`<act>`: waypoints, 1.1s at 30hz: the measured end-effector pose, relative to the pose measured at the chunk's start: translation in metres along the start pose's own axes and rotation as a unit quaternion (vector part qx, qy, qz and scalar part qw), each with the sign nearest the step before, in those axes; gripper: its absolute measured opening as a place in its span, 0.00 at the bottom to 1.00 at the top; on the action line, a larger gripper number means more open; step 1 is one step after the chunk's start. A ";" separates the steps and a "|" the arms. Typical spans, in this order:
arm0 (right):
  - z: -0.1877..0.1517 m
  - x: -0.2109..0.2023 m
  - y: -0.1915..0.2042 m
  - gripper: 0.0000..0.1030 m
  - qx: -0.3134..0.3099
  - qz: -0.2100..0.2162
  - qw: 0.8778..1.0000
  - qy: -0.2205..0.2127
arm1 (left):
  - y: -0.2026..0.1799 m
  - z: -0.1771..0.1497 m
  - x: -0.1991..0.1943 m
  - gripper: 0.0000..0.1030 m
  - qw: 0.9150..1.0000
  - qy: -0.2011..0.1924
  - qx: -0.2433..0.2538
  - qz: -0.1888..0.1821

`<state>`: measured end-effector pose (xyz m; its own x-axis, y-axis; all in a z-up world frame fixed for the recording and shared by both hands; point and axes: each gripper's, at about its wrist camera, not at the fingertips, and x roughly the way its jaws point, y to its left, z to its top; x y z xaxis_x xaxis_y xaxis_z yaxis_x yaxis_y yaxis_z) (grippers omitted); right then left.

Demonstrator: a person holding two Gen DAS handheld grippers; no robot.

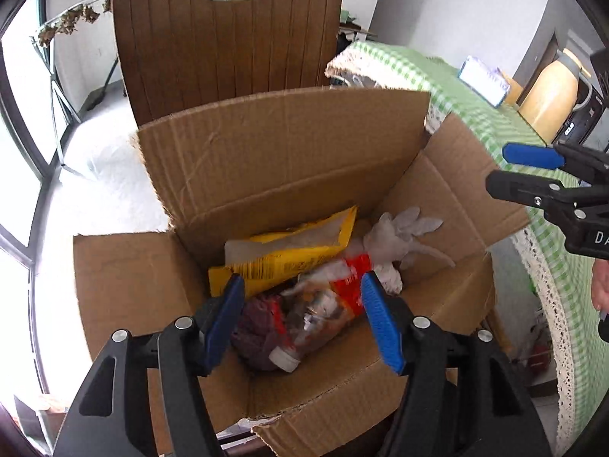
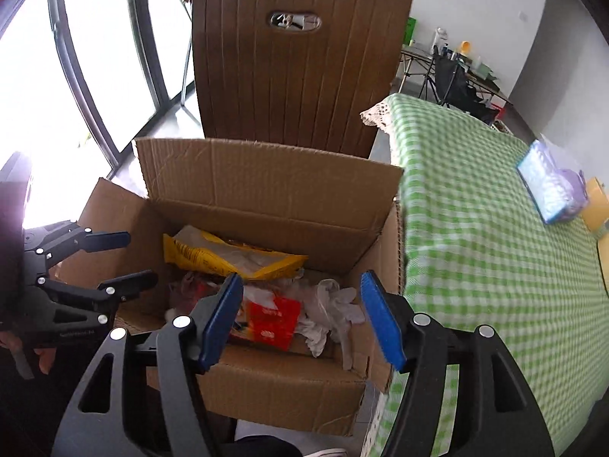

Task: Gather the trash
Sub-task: 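Carry the bottle and red-white bag to the box and open both tools, then move both open tools back over the table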

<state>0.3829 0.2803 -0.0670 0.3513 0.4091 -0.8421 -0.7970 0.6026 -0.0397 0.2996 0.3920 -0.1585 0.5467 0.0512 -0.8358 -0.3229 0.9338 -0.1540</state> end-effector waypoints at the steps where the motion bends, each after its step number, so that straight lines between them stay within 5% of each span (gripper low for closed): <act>1: -0.003 -0.003 -0.001 0.61 0.004 0.002 1.000 -0.001 | 0.000 0.000 -0.004 0.60 1.000 -0.005 -0.005 -0.002; 8: -0.015 -0.015 -0.011 0.62 0.025 -0.003 1.000 -0.010 | -0.002 0.001 -0.033 0.68 0.998 -0.050 -0.045 -0.006; 14: -0.040 -0.068 -0.026 0.68 0.087 -0.012 0.993 -0.077 | -0.024 0.005 -0.076 0.73 0.994 -0.102 -0.029 0.013; 19: -0.089 -0.137 -0.058 0.69 0.157 -0.044 0.977 -0.137 | -0.073 0.007 -0.103 0.84 0.990 -0.136 0.021 -0.021; 24: -0.166 -0.212 -0.099 0.70 0.242 -0.098 0.947 -0.190 | -0.146 0.008 -0.109 0.92 0.980 -0.155 0.096 -0.084; 27: -0.222 -0.256 -0.127 0.70 0.309 -0.146 0.917 -0.205 | -0.204 0.007 -0.105 0.93 0.970 -0.153 0.140 -0.131; 30: -0.283 -0.297 -0.146 0.73 0.366 -0.204 0.882 -0.216 | -0.275 0.001 -0.101 0.93 0.948 -0.141 0.203 -0.201; 33: -0.334 -0.321 -0.163 0.73 0.409 -0.258 0.852 -0.202 | -0.347 -0.010 -0.093 0.93 0.906 -0.124 0.270 -0.303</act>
<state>0.2360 -0.1779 0.0301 0.8232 0.0488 -0.5656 0.0653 0.9815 0.1798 0.3530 0.0601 -0.0325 0.6752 -0.5126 -0.5305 0.4828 0.8508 -0.2076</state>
